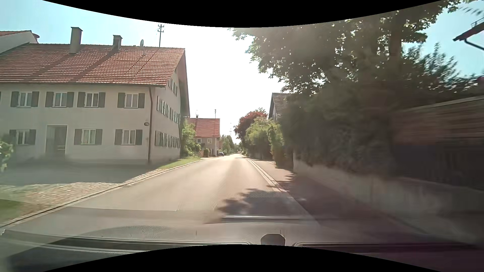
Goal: Follow the waypoints while adhering to traffic rules and regulations
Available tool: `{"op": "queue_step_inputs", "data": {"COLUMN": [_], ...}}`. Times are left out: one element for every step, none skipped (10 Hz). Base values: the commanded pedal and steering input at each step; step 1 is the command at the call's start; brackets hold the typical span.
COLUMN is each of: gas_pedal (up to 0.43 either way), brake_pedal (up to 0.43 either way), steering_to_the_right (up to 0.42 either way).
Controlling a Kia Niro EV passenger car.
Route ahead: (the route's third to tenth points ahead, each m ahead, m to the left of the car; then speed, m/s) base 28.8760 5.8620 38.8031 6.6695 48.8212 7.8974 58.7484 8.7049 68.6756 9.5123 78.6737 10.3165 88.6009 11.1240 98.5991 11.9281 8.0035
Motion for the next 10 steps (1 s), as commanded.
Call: {"op": "queue_step_inputs", "data": {"gas_pedal": [0.130,0.130,0.130,0.130,0.130,0.130,0.130,0.138,0.138,0.138], "brake_pedal": [0.006,0.006,0.006,0.006,0.006,0.006,0.006,0.006,0.006,0.006], "steering_to_the_right": [-0.059,-0.050,-0.044,-0.039,-0.037,-0.035,-0.033,-0.028,-0.022,-0.017]}}
